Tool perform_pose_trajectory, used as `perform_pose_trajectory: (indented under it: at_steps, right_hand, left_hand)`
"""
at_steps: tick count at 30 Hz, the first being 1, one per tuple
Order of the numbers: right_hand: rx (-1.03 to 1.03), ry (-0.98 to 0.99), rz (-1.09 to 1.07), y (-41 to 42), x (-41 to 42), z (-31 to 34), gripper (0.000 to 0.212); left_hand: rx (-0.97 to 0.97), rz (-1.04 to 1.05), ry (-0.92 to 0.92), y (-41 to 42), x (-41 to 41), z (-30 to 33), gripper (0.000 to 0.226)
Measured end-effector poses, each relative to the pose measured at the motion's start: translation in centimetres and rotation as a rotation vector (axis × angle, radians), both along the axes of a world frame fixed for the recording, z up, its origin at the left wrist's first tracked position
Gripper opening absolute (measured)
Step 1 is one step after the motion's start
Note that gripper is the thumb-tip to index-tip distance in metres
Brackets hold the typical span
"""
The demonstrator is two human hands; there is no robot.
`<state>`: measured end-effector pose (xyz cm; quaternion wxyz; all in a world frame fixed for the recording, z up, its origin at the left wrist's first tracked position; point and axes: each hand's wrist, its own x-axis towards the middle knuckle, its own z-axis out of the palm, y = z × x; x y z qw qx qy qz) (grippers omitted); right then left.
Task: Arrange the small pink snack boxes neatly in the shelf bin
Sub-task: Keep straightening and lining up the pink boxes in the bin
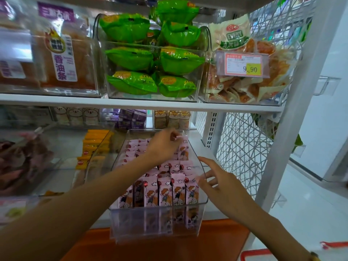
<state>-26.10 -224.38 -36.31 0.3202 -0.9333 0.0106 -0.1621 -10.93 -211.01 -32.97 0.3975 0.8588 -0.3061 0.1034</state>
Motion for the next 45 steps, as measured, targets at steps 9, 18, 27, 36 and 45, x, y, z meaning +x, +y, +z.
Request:
perform_pose_trajectory:
  at_steps: [9,18,27,36,45]
  right_hand:
    - [0.032,-0.167,-0.131,1.1,0.6,1.1,0.038]
    - [0.341,-0.143,0.169,7.7,0.7,3.4,0.060]
    - [0.943,0.066,0.061,7.9,2.2,3.1,0.032]
    - [1.002,0.008,0.158,7.4,2.1,3.6,0.036]
    - [1.075,-0.111,0.097,6.5,1.9,3.3,0.041]
  left_hand:
    - [-0.842,0.119,0.140,5.1,-5.0,1.2,0.017]
    - [-0.826,-0.089,0.258,7.6,-9.9,0.9,0.015]
    - [-0.531,-0.110,0.227,8.8,-9.7,-0.8,0.036]
    - [-0.443,-0.157,0.164,9.0,-8.9,-1.1,0.028]
    - [-0.232,-0.189,0.133,9.4,-8.6,-1.6,0.056]
